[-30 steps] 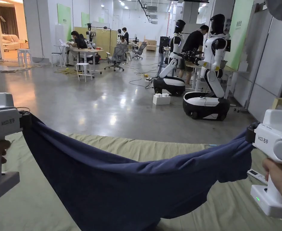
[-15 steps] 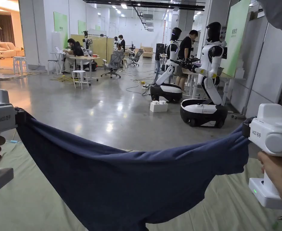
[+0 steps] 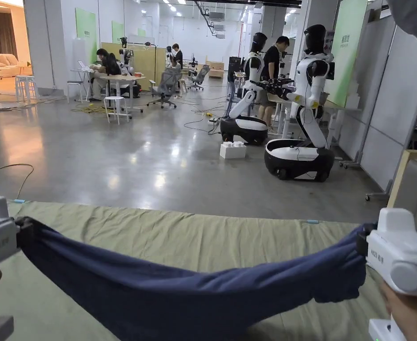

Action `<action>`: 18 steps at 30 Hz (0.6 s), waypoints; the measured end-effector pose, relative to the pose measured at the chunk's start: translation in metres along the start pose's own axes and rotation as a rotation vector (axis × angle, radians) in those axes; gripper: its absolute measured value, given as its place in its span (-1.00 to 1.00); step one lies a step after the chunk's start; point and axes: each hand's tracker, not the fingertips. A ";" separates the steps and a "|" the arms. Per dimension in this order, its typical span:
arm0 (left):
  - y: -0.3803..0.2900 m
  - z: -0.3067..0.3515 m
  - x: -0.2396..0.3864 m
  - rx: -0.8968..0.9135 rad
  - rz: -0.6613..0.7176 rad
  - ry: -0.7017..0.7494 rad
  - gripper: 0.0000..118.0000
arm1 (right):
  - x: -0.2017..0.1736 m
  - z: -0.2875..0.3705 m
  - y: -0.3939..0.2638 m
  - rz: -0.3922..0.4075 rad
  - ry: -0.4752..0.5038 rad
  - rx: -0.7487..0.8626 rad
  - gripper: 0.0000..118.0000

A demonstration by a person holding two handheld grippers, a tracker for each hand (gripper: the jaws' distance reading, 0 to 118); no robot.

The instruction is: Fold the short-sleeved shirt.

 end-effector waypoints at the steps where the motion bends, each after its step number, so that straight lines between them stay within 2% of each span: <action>1: -0.013 0.007 -0.002 -0.018 0.000 -0.004 -0.91 | 0.001 0.007 -0.011 0.009 0.000 -0.010 -0.92; 4: -0.050 0.024 -0.012 -0.045 -0.001 0.001 -0.91 | 0.006 0.022 -0.046 0.076 -0.011 -0.033 -0.92; 12: -0.143 0.084 -0.038 -0.183 0.091 0.011 -0.91 | 0.017 0.081 -0.131 0.087 -0.002 -0.141 -0.92; 18: -0.203 0.102 -0.057 -0.321 0.142 0.026 -0.91 | 0.011 0.113 -0.188 0.160 0.011 -0.247 -0.92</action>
